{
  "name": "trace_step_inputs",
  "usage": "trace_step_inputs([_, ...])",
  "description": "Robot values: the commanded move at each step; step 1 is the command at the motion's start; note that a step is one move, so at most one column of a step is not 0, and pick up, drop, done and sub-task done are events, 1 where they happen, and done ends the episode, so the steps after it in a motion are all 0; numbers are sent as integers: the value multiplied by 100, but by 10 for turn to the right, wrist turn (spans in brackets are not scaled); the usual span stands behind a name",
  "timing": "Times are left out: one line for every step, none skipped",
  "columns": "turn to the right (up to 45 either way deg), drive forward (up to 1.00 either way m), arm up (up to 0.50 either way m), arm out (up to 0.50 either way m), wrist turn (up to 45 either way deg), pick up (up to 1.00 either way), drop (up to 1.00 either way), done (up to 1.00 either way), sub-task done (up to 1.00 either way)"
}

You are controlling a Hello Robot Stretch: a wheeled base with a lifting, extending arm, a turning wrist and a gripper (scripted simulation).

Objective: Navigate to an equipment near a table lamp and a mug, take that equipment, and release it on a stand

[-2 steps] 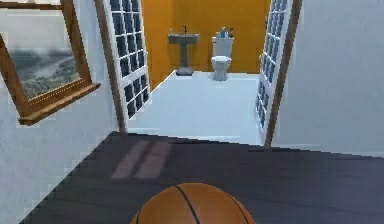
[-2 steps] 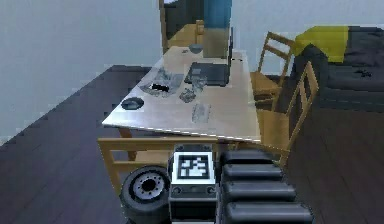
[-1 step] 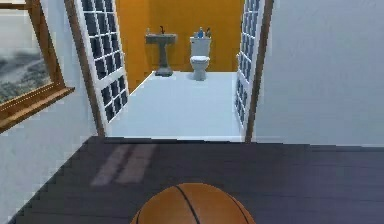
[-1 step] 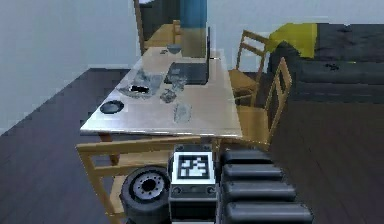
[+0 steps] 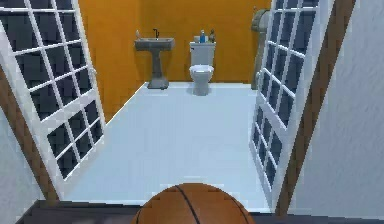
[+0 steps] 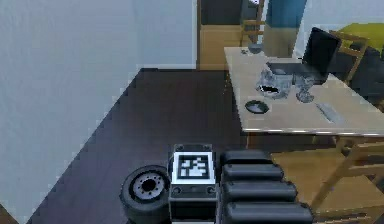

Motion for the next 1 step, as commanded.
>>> trace_step_inputs([0,100,0,0,0,0,0,0,0])
